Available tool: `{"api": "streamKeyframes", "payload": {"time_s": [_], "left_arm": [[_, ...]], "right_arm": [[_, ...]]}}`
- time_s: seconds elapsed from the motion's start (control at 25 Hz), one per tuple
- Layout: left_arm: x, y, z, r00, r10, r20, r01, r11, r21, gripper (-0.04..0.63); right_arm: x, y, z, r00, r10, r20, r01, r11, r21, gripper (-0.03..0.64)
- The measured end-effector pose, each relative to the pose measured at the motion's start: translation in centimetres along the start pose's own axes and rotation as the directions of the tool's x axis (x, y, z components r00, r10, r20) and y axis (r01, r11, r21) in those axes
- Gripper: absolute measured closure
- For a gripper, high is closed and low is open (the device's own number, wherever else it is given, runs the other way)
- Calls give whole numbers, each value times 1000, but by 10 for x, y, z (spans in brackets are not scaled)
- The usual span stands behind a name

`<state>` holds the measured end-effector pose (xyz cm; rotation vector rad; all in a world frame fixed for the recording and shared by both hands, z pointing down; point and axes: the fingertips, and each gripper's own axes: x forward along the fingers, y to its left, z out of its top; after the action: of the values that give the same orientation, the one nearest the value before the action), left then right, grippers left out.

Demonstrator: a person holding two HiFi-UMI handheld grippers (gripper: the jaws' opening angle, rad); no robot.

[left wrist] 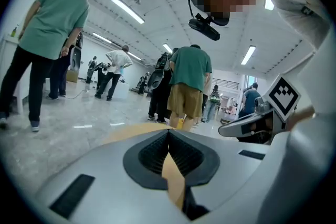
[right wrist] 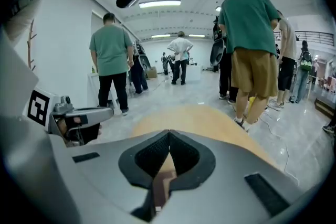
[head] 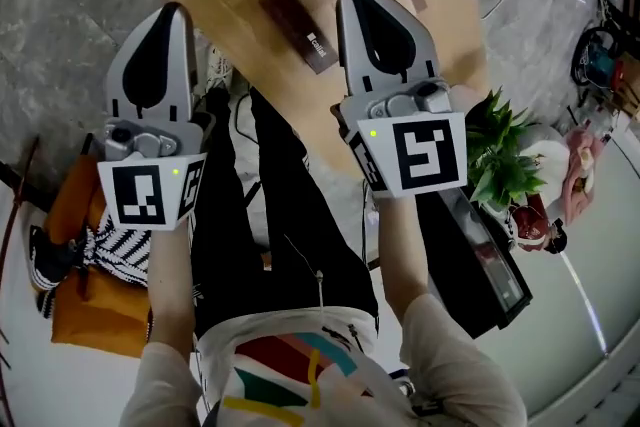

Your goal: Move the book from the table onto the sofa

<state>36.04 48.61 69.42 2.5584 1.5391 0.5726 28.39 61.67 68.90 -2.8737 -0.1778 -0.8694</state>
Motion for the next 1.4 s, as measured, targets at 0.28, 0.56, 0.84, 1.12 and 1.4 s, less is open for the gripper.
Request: {"api": "streamKeyframes", "payload": {"time_s": [0.28,0.56,0.84,1.12,1.4], "left_arm": [[-8,23,-77,986,84,-147,-77,996,50,589],[-25,34,-91,977,103,-188,-82,990,112,589],[-14,26,-108,973,107,-205,-101,994,40,589],[-20,20,-116,966,117,-230,-118,993,8,589],[-48,42,-136,945,154,-290,-157,987,13,589]], "right_arm": [[35,12,-100,976,58,-212,-61,998,-9,604],[41,22,-123,952,70,-298,-73,997,3,604],[56,25,-150,922,30,-387,-45,998,-31,604],[60,44,-153,921,69,-382,-76,997,-5,604],[68,75,-150,919,123,-374,-133,991,0,604]]}}
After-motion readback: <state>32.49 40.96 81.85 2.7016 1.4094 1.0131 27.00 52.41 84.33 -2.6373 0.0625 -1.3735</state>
